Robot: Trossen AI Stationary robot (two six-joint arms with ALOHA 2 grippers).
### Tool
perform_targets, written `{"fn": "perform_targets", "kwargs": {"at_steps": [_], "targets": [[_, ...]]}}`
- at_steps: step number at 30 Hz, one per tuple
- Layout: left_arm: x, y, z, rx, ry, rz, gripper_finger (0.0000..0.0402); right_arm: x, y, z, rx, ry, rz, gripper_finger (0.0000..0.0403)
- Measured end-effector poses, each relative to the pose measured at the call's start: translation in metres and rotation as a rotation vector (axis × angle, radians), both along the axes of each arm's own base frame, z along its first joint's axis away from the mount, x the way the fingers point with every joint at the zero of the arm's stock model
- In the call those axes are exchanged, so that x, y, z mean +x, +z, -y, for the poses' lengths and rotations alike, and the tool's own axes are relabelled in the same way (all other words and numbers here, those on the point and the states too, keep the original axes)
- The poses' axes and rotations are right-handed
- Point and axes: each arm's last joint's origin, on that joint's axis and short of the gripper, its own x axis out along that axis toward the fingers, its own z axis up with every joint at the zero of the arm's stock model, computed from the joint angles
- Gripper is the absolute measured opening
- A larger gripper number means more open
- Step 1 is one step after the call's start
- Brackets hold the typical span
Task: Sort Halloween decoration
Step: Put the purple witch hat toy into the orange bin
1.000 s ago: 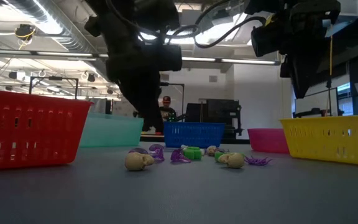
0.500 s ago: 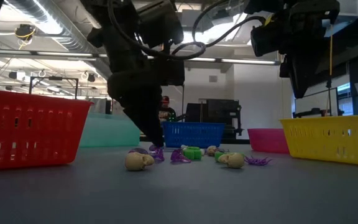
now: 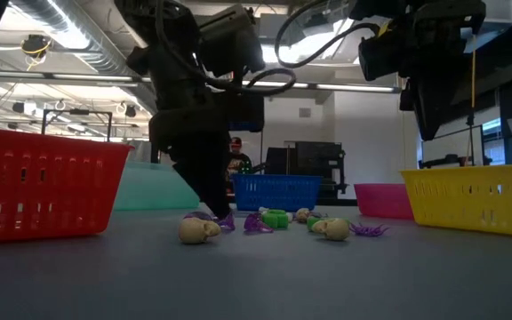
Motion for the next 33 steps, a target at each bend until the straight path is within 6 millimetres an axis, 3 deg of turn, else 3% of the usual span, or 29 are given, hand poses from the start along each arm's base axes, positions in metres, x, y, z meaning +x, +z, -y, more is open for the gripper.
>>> {"fn": "perform_targets", "kwargs": {"at_steps": [8,22,33], "targets": [[0.0001,-0.0044,0.0004,-0.014,-0.009,-0.019,0.0125,0.0,0.0,0.0,0.0,0.0,0.0,0.0124],[-0.0004,-0.005,0.0006,-0.02,-0.012,-0.026,0.0066,0.0,0.0,0.0,0.0,0.0,0.0,0.0124],[-0.0022,0.0006,0.0007,-0.025,-0.013,-0.016,0.006,0.0001,0.0,0.0,0.0,0.0,0.001,0.0124]]}}
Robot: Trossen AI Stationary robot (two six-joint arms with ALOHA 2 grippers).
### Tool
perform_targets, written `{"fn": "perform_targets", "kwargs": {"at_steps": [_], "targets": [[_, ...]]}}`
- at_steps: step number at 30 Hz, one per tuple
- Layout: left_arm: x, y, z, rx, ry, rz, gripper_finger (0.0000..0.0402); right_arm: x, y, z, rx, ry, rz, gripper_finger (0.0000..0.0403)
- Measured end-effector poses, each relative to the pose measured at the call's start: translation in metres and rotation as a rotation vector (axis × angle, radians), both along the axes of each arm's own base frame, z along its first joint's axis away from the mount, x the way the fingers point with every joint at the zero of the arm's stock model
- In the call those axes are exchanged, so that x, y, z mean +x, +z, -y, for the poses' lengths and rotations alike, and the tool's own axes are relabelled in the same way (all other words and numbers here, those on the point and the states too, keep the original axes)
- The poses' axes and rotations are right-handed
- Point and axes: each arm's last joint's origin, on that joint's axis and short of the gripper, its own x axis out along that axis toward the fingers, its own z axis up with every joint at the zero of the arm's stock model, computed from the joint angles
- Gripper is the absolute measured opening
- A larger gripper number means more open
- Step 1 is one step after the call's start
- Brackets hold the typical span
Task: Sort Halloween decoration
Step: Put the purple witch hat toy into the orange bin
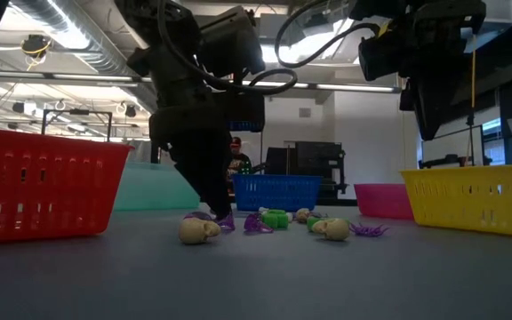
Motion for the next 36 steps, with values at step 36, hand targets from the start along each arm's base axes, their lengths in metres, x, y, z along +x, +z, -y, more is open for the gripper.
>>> {"fn": "perform_targets", "kwargs": {"at_steps": [36], "targets": [[-0.0014,0.0027,-0.0029,-0.097,0.013,-0.013,0.0013,0.0,0.0,0.0,0.0,0.0,0.0,0.0124]]}}
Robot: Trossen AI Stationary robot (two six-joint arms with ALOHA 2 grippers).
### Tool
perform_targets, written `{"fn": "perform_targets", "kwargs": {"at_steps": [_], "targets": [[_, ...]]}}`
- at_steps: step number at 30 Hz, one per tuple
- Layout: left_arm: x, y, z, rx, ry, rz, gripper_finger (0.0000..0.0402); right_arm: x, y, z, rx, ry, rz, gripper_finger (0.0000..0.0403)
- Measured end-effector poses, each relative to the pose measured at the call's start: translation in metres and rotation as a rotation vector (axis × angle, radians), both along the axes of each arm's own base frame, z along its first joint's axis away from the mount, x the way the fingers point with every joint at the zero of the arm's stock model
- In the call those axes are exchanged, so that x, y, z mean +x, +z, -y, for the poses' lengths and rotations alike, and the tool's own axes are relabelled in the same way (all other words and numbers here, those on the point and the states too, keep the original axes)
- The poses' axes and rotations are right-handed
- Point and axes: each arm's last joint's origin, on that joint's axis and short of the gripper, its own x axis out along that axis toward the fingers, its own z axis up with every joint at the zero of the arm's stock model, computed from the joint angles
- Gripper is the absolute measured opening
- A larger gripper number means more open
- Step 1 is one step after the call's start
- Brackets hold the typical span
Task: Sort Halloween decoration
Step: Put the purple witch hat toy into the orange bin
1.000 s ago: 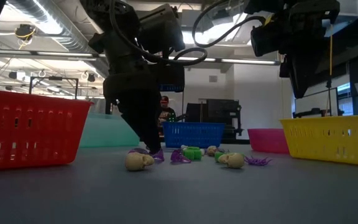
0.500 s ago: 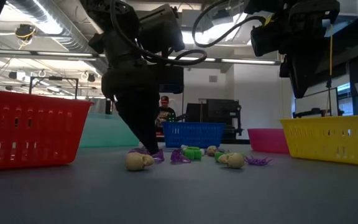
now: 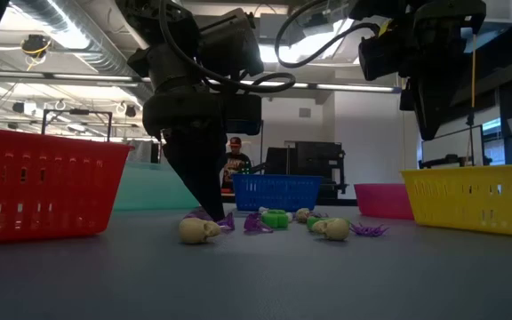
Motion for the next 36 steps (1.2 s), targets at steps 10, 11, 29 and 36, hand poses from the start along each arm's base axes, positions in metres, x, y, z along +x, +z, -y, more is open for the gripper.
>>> {"fn": "perform_targets", "kwargs": {"at_steps": [10,11,29,36], "targets": [[0.0,0.001,-0.001,-0.008,0.001,0.001,0.0001,0.0,0.0,0.0,0.0,0.0,0.0,0.0124],[0.0,0.002,-0.002,-0.015,0.001,0.004,0.0001,0.0,0.0,0.0,0.0,0.0,0.0,0.0124],[-0.008,0.026,-0.005,-0.04,0.076,0.019,0.0002,0.0,0.0,0.0,0.001,0.001,0.0,0.0124],[-0.018,0.027,-0.009,-0.035,0.083,-0.072,0.0056,0.0,0.0,0.0,0.001,0.001,0.0,0.0124]]}}
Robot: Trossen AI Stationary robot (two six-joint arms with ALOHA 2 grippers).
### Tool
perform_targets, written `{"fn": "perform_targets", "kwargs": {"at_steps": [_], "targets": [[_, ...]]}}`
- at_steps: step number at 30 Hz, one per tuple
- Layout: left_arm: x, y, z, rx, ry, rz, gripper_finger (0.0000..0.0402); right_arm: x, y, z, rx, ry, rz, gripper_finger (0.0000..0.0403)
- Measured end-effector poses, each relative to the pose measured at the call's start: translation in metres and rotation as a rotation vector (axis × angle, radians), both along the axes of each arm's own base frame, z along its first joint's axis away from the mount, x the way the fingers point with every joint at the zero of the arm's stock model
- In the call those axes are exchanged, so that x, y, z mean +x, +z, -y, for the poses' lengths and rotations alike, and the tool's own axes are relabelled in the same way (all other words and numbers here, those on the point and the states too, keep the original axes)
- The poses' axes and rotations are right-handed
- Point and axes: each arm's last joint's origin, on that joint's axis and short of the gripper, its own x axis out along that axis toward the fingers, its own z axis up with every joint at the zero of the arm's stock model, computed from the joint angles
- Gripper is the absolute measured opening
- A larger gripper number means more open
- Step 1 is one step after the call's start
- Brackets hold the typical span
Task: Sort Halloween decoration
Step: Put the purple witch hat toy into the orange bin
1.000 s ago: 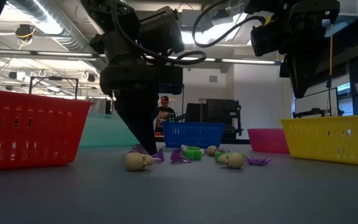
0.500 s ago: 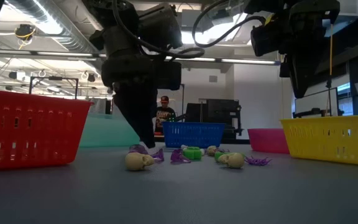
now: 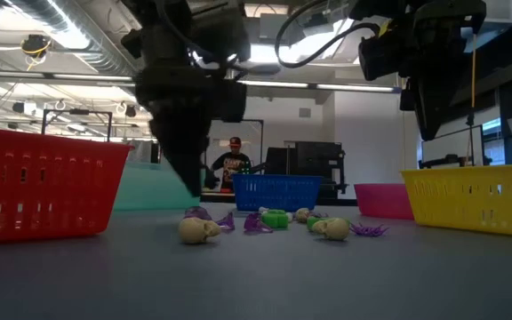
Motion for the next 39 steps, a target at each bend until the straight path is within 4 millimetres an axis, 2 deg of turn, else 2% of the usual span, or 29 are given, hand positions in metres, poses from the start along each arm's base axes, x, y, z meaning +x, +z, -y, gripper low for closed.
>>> {"fn": "perform_targets", "kwargs": {"at_steps": [5,9,20,28,33,39], "targets": [[-0.004,-0.001,0.002,0.018,-0.054,-0.033,0.0105,0.0,0.0,0.0,0.0,0.0,0.001,0.0124],[-0.003,-0.002,0.007,0.047,-0.118,-0.017,0.0122,0.0,0.0,0.0,0.0,0.0,0.0,0.0124],[0.003,-0.013,0.013,0.129,-0.142,-0.012,0.0122,0.0,0.0,0.0,0.0,0.0,0.0,0.0124],[0.003,-0.013,0.013,0.137,-0.144,-0.011,0.0122,0.0,0.0,0.0,0.0,0.0,0.0,0.0124],[0.002,-0.013,0.017,0.158,-0.226,-0.01,0.0122,0.0,0.0,0.0,0.0,0.0,0.0,0.0124],[0.002,-0.013,0.018,0.17,-0.247,-0.004,0.0122,0.0,0.0,0.0,0.0,0.0,0.0,0.0124]]}}
